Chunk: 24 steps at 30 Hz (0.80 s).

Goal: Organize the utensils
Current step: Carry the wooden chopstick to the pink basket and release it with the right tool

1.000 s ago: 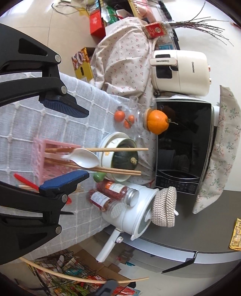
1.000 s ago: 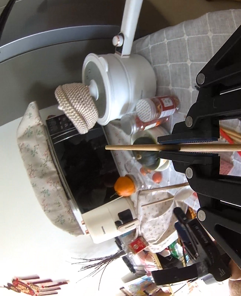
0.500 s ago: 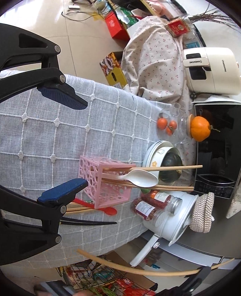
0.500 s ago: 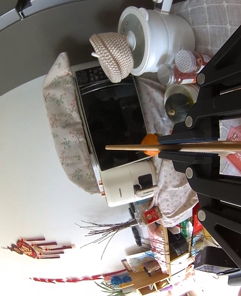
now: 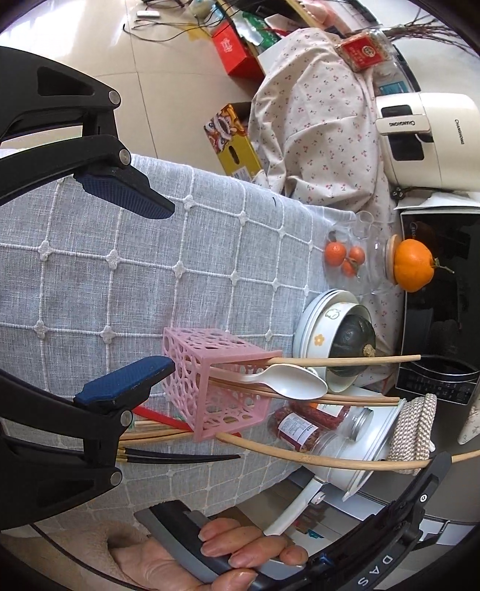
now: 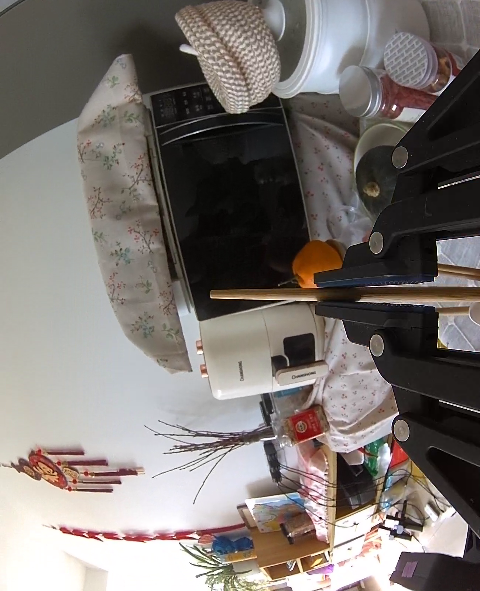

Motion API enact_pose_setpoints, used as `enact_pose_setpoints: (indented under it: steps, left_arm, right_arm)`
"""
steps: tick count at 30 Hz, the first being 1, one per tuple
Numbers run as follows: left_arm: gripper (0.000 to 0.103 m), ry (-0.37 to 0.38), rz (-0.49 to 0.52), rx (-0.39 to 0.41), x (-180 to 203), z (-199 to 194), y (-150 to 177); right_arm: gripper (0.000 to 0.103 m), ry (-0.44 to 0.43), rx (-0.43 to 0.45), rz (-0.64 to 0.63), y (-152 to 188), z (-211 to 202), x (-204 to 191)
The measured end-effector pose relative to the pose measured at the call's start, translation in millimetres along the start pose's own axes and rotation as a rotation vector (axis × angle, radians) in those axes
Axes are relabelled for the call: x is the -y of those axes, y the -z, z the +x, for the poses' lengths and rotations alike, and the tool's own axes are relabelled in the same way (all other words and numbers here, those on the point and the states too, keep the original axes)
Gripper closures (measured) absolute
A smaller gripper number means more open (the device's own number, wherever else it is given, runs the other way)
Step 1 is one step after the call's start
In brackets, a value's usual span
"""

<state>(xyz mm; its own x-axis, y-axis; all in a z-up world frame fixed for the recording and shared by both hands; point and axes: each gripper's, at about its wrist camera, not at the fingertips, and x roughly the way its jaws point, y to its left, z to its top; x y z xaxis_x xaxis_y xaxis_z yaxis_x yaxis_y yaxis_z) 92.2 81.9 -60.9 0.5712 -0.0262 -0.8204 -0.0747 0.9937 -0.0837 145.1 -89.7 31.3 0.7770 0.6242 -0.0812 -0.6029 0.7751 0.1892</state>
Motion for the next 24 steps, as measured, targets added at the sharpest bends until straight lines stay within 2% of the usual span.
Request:
enact_pose_setpoints:
  steps: [5, 11, 17, 24]
  left_arm:
    - [0.024, -0.003, 0.013, -0.003, 6.8, 6.8, -2.2]
    - [0.024, -0.003, 0.011, -0.004, 9.1, 10.2, -3.5]
    - [0.024, -0.012, 0.013, 0.002, 10.0, 11.1, -3.5]
    - [0.024, -0.018, 0.008, 0.0, 6.9, 12.1, -3.8]
  right_arm:
    - [0.098, 0.033, 0.048, 0.004, 9.3, 6.7, 2.6]
    - [0.098, 0.025, 0.085, 0.026, 5.9, 5.9, 4.6]
    - [0.098, 0.066, 0.077, 0.011, 20.7, 13.5, 3.8]
    - [0.098, 0.078, 0.016, 0.014, 48.1, 22.6, 5.9]
